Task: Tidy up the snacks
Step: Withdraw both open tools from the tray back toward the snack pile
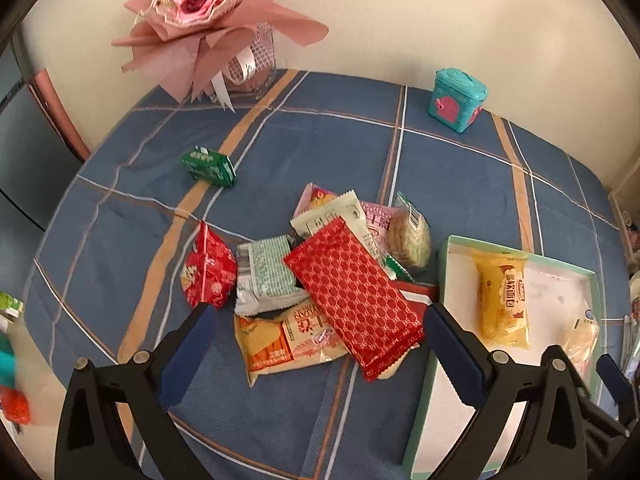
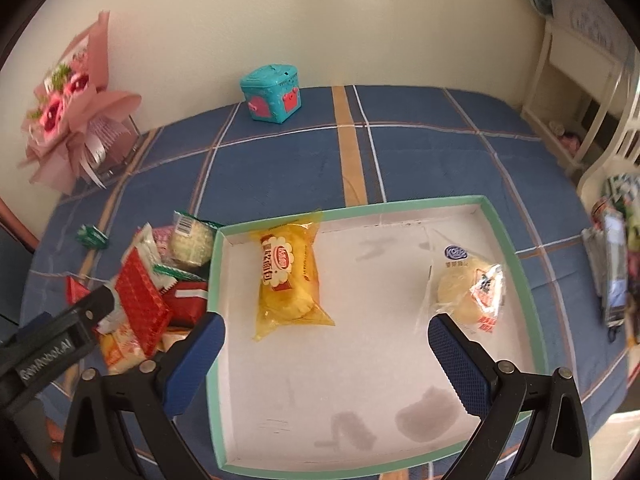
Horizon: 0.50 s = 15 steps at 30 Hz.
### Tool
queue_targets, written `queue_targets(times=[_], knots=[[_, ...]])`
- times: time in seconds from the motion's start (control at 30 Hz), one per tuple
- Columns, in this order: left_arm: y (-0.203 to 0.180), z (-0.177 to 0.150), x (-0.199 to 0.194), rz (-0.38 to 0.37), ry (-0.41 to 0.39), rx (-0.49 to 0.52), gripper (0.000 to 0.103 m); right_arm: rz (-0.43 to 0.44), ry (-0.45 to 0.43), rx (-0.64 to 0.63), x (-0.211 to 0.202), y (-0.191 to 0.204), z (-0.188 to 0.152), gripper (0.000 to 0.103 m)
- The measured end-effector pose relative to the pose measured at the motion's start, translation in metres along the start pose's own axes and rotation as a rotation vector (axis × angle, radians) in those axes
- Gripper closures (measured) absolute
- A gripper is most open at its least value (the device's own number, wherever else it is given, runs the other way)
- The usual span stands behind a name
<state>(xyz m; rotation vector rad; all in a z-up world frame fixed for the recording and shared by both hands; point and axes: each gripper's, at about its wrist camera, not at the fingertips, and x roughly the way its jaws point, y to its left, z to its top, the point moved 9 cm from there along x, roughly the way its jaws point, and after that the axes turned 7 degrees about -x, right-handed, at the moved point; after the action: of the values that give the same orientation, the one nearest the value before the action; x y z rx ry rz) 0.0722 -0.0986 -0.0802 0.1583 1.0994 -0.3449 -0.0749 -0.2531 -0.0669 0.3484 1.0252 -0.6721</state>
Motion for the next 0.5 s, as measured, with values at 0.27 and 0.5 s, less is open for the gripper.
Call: queue_targets(times=[0.27, 0.5], knots=[[0.007, 0.002, -0.001, 0.036, -0.022, 0.018, 0.001, 0.045, -0.036, 0.029, -0.003, 0.012, 0.002, 0.000], [0.027, 0.007, 0.006, 0.066, 0.014, -0.010, 0.001, 0.096, -0.018, 0.017, 0.004, 0.036, 0.001, 0.000]])
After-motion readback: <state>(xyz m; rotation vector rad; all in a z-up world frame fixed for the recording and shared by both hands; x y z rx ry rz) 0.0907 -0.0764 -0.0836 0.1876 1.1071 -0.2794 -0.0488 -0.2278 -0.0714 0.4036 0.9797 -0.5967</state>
